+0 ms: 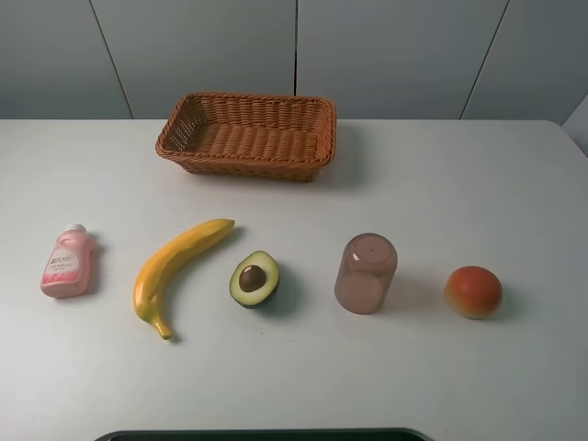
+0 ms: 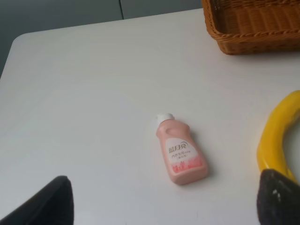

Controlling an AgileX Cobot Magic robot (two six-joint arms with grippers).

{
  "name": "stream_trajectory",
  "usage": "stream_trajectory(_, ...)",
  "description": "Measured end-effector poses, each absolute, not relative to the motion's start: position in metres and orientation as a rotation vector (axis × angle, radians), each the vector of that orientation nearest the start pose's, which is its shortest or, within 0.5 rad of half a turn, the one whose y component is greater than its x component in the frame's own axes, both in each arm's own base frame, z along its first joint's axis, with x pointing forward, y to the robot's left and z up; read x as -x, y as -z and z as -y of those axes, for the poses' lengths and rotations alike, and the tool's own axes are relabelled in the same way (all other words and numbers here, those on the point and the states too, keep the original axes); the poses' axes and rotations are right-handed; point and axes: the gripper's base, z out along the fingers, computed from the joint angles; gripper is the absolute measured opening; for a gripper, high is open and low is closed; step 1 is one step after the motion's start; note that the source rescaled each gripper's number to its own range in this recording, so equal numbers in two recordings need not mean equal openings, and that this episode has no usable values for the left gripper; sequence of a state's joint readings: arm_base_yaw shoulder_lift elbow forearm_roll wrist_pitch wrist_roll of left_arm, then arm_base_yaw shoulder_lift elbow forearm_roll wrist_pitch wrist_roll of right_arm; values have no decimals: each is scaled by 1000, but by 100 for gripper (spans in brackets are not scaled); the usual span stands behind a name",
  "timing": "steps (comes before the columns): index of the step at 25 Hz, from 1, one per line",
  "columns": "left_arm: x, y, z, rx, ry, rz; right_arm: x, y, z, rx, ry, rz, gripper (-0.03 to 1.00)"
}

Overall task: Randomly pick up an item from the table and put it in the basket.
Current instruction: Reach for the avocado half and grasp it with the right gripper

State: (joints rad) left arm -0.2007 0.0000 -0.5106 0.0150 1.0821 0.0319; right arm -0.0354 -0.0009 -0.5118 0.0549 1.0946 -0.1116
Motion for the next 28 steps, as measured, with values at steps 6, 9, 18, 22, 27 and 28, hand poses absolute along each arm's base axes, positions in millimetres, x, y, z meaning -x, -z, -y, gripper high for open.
stream_trajectory(6, 7, -278, -3, -239, 86, -2042, 8, -278, -5, 83, 25, -2063, 100)
stream_trajectory(9, 7, -278, -3, -239, 86, -2042, 8, -278, -5, 83, 25, -2063, 100)
stream_trajectory(18, 7, -278, -3, -239, 86, -2042, 8, -278, -5, 83, 25, -2063, 100)
stream_trajectory(22, 7, -278, -3, -239, 86, -2042, 8, -278, -5, 83, 25, -2063, 100)
stream_trajectory(27, 7, -278, -3, -239, 86, -2042, 8, -278, -5, 83, 25, -2063, 100)
stream_trajectory(28, 7, -278, -3, -239, 86, -2042, 8, -278, -5, 83, 25, -2063, 100)
